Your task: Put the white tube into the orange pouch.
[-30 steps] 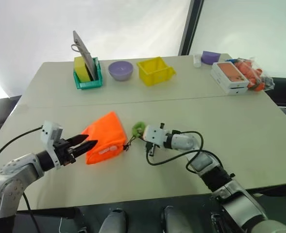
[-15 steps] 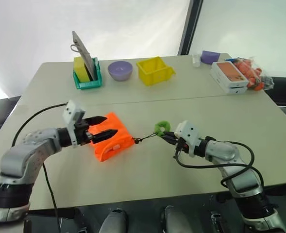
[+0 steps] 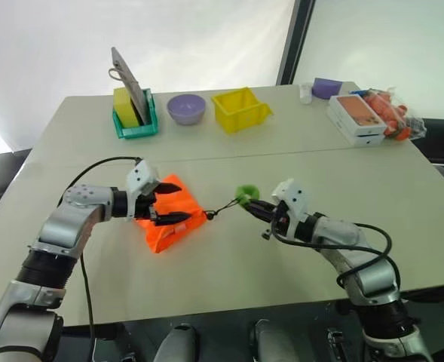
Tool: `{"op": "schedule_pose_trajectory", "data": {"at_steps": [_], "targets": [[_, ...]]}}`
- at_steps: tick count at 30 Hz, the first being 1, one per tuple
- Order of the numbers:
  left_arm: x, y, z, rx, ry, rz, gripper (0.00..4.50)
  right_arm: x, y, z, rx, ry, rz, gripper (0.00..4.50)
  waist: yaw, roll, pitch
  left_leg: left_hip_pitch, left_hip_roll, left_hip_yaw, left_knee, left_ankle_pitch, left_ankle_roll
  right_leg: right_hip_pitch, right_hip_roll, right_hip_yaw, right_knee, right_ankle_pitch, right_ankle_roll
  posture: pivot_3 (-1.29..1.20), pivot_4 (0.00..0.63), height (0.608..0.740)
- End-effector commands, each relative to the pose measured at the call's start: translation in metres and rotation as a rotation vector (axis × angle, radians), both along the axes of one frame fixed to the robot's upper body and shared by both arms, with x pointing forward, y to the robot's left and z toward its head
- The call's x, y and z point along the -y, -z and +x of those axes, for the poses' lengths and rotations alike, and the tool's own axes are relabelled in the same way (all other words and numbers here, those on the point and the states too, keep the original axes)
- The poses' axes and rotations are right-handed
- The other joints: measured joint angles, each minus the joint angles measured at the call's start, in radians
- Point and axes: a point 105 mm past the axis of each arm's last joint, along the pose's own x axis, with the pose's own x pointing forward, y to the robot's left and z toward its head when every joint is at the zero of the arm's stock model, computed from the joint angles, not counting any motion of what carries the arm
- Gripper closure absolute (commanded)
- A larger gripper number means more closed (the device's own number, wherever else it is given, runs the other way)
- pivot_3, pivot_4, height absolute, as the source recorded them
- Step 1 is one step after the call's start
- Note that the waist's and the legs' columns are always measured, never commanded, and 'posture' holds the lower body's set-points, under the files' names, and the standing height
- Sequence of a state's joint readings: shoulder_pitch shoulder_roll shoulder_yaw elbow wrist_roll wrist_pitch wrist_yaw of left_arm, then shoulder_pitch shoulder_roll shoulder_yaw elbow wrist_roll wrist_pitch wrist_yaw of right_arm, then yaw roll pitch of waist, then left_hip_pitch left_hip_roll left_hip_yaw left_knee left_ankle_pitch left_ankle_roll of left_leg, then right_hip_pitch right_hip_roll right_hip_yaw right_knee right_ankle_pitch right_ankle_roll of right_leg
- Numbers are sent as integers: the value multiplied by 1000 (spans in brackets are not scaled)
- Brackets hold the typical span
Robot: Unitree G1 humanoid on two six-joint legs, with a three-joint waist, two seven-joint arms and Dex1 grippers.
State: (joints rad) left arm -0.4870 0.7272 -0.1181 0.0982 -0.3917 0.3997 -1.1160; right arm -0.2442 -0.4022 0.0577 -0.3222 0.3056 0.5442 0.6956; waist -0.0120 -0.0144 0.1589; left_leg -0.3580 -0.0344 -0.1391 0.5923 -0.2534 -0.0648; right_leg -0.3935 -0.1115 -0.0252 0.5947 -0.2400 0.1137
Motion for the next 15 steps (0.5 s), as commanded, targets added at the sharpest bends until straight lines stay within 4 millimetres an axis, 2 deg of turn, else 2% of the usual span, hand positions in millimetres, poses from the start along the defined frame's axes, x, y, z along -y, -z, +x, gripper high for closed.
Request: {"op": "schedule_pose_trajectory", "data": {"at_steps": [1, 8, 15], "targets": [[-6, -11, 0, 53, -23, -23, 34, -2, -21, -7, 35, -30, 75, 4500, 0, 0, 0, 0, 0, 0, 0, 0, 0, 0, 0, 0, 0, 0, 0, 0, 150, 740], [-6, -9, -5, 53, -36, -38, 34, -6, -22, -9, 12, -54, 89, 4500, 0, 0, 0, 0, 0, 0, 0, 0, 0, 0, 0, 0, 1, -2, -3, 0, 150, 740], [-6, -8, -7, 53, -46, -47, 34, -12, -34, -16, -28, -114, 215, 4500, -1, 0, 0, 1, 0, 0, 0, 0, 0, 0, 0, 0, 1, -1, -2, 0, 150, 740]]}}
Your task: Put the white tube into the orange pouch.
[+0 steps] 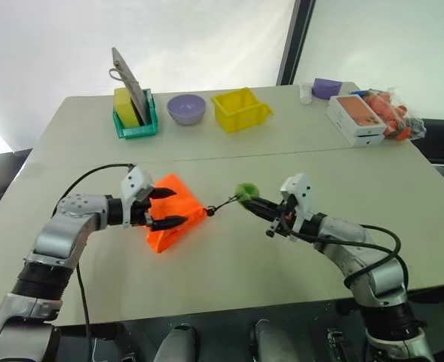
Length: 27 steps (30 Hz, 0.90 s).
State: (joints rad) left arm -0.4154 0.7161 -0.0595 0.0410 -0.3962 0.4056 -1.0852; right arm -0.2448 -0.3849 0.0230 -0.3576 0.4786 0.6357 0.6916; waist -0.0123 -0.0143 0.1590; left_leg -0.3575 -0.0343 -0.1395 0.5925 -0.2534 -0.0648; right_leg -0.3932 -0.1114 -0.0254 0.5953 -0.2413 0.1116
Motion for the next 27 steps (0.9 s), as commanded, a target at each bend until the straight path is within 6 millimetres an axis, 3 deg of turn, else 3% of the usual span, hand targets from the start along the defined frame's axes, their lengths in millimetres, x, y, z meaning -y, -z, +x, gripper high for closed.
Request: {"op": "schedule_pose_trajectory", "data": {"at_steps": [1, 8, 15, 20, 24, 27], "targets": [[0, -10, -2, 38, 0, -17, 34, -5, -26, -9, 50, -58, 86, 4500, 0, 0, 0, 0, 0, 0, 0, 0, 0, 0, 0, 0, 0, 0, 0, 0, 150, 740], [3, -9, -3, 36, 5, -20, 34, -20, -39, -27, -9, -181, 216, 4500, 0, 0, 0, 0, 0, 0, 0, 0, 0, 0, 0, 0, 0, 0, 0, 0, 150, 740], [7, -9, -6, 38, 8, -31, 34, -21, -36, -27, -48, -164, 249, 4500, 0, 0, 0, 0, 0, 0, 0, 0, 0, 0, 0, 0, 0, 0, 0, 0, 150, 740], [7, -6, -9, 33, 1, -37, 34, 21, -19, 0, -2, 98, 132, 4500, 2, 0, 0, 0, 0, 0, 0, 0, 0, 0, 0, 0, 0, 0, 0, 0, 150, 740], [8, -5, -10, 30, 2, -38, 34, 50, 8, 3, 38, 180, -137, 4500, 5, 0, 0, 0, 0, 0, 1, 0, 0, 0, 0, 0, 0, -1, -1, 0, 150, 740], [8, -6, -9, 33, 3, -38, 34, 56, 14, 1, 70, 164, -230, 4500, 2, 0, 0, 0, 0, 1, 1, 0, 0, 0, 0, 0, -1, -1, -1, 0, 150, 740]]}}
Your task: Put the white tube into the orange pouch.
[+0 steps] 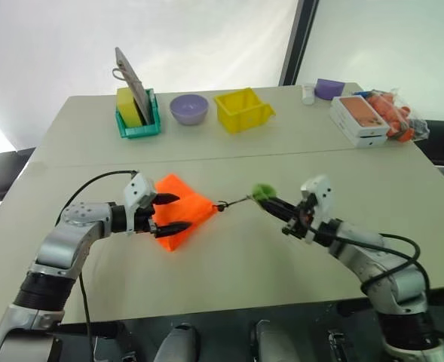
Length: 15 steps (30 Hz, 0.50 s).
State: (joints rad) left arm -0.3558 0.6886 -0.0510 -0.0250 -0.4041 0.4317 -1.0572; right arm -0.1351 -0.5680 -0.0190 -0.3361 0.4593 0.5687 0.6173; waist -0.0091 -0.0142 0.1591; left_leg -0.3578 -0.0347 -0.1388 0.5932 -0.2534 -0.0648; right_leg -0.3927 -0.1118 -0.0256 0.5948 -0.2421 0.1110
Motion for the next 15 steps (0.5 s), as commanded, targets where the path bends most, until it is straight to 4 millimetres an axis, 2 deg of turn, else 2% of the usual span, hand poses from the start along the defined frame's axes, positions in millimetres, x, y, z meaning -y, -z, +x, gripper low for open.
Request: {"op": "schedule_pose_trajectory", "data": {"at_steps": [1, 8, 15], "targets": [[2, -14, 1, 58, 7, -12, 34, -1, -9, -1, 90, -41, -74, 4500, -4, 0, 0, 0, 0, 0, 0, 0, 0, 0, 0, 0, 0, 0, 0, 0, 150, 740], [7, -21, 6, 94, 12, -19, 34, -14, -7, -10, 123, -140, -114, 4500, -1, 0, 0, 1, 0, 0, 0, 0, 0, 1, 0, 0, 0, 0, 0, 0, 150, 740], [20, -27, 12, 127, 71, 1, 34, -33, -30, -29, 147, -280, 1, 4500, -1, 0, 0, 1, 0, 0, 1, 0, 0, 1, 0, 0, 0, 0, 0, 0, 150, 740]]}}
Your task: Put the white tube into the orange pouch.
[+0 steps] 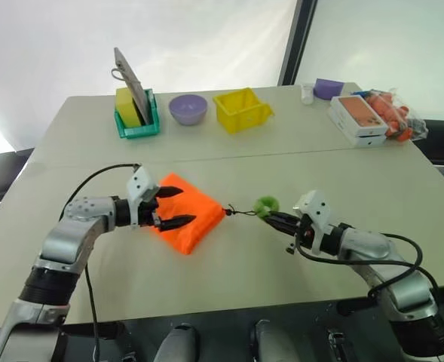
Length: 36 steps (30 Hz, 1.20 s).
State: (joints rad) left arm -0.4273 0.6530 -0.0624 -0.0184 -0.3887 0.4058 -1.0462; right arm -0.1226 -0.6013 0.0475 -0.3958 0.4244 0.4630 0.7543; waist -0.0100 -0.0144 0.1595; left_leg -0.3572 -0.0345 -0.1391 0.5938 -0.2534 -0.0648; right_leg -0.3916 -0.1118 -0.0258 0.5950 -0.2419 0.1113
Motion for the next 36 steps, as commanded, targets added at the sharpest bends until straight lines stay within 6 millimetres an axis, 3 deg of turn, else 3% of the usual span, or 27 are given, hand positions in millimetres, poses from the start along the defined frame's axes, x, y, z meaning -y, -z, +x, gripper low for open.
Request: {"op": "schedule_pose_trajectory", "data": {"at_steps": [1, 6, 12, 20, 29, 36], "targets": [[7, -8, 2, 39, 56, 29, 34, -9, -24, -12, 54, -84, 58, 4500, 0, 0, 0, 0, 0, 0, 0, 0, 0, 0, 0, 0, 0, 0, 0, 0, 150, 740], [10, -3, 2, 20, 114, 78, 34, -2, -7, -29, -6, -141, -74, 4500, 0, 0, 0, 0, 0, 0, 0, 0, 0, 0, 0, 0, 0, 0, 0, 0, 150, 740], [19, 0, 4, 36, 166, 108, 34, 23, 19, -31, -21, -90, -257, 4500, 3, -1, 0, 0, 0, 0, 1, 0, 0, 0, 0, -1, 0, -1, 0, 0, 150, 740], [40, -9, 8, 85, 298, 157, 34, 14, 9, -28, 37, -109, -242, 4500, 1, -2, 1, 0, 0, 0, 2, 0, 0, 1, 0, -1, 0, 0, 1, 0, 150, 740], [70, 0, 15, 82, 587, 360, 34, 5, 0, -25, 79, -138, -247, 4500, 6, -3, 2, -1, 0, 0, 2, 0, 0, 2, 0, -2, -1, 0, 1, 0, 150, 740], [82, 10, 26, 68, 709, 474, 34, -4, -4, -29, 127, -155, -257, 4500, 0, -4, 2, -1, 0, 0, 3, 0, 1, 2, 0, -2, -1, 2, 5, 0, 150, 740]]}}
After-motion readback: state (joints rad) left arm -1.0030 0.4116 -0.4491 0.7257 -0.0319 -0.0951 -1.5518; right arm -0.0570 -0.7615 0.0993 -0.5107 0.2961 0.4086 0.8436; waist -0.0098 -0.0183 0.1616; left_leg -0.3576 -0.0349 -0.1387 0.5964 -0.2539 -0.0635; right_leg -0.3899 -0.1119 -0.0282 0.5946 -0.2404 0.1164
